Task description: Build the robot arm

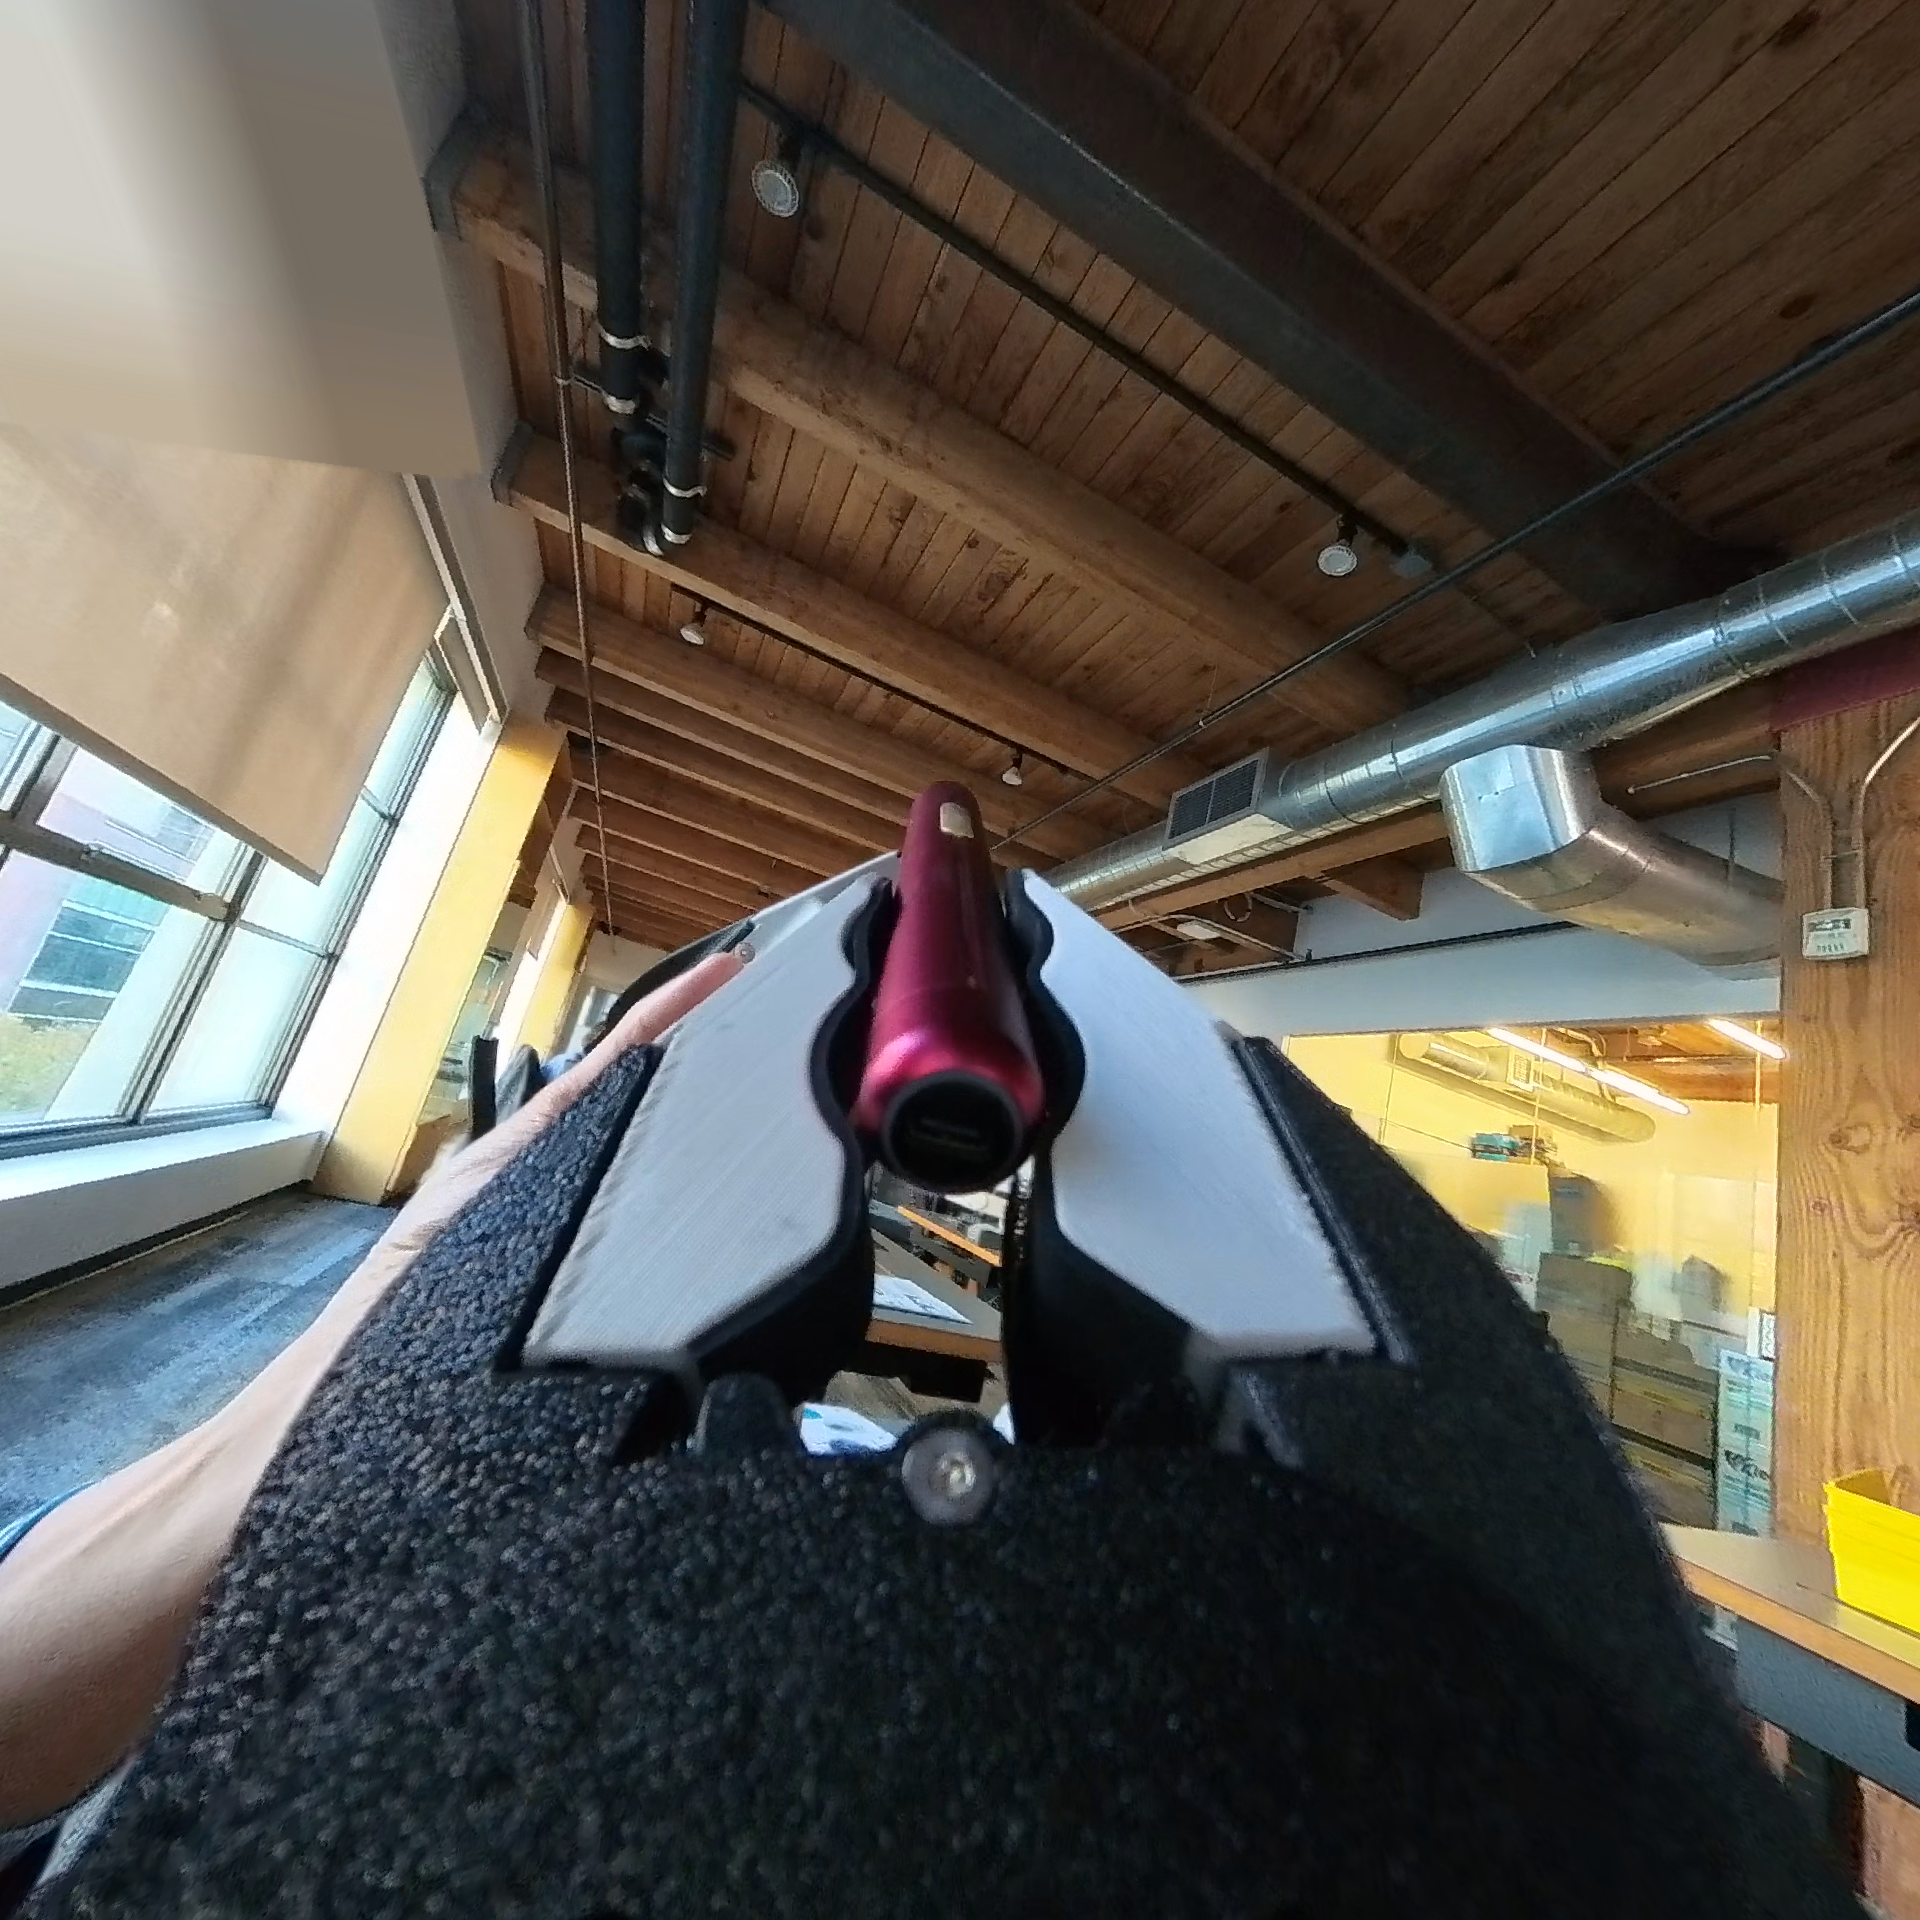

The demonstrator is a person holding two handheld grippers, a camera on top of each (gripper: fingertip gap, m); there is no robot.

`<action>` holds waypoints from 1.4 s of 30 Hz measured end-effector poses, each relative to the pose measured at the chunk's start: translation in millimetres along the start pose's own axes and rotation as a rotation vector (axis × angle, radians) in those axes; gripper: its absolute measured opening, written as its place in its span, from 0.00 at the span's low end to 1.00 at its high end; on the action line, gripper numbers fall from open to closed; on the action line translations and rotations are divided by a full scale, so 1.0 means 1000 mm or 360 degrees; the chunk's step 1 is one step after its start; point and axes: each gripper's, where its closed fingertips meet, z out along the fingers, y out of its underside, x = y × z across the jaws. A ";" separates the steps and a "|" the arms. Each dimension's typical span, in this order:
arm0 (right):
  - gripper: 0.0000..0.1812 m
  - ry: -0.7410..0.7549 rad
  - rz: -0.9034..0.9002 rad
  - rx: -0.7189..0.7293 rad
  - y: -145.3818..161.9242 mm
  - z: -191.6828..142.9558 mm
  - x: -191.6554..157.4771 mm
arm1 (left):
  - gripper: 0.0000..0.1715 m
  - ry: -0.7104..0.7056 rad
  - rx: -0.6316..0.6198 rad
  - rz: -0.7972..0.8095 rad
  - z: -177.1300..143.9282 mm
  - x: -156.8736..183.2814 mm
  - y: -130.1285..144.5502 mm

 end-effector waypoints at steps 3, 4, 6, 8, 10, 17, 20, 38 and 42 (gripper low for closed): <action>0.12 -0.0001 0.0026 0.0007 -0.001 -0.001 0.003 | 0.01 -0.0003 -0.0002 -0.0014 0.002 -0.003 0.003; 0.12 0.0002 0.0027 0.0008 -0.002 -0.002 0.004 | 0.01 -0.0007 0.0000 -0.0018 0.003 -0.004 0.003; 0.12 0.0003 0.0029 0.0011 -0.002 -0.003 0.005 | 0.01 -0.0007 0.0004 -0.0025 0.004 -0.004 0.005; 0.12 -0.0001 0.0040 0.0022 -0.004 -0.004 0.006 | 0.01 -0.0007 0.0003 -0.0021 0.004 -0.005 0.006; 0.12 0.0000 0.0049 0.0038 -0.007 -0.005 0.008 | 0.01 -0.0009 0.0000 -0.0019 0.005 -0.005 0.008; 0.12 -0.0026 0.0078 0.0052 -0.011 -0.007 0.009 | 0.01 -0.0006 -0.0011 -0.0009 0.005 -0.003 0.011; 0.12 -0.0043 0.0082 0.0046 -0.010 -0.007 0.008 | 0.01 -0.0005 -0.0015 0.0003 0.005 -0.001 0.012; 0.11 -0.0065 -0.0259 -0.0089 -0.036 -0.007 -0.006 | 0.01 0.0285 0.0198 -0.0282 -0.020 0.026 -0.036; 0.11 -0.0147 -0.0577 -0.0209 -0.037 0.001 -0.039 | 0.01 0.0490 0.0206 -0.0369 -0.029 0.044 -0.045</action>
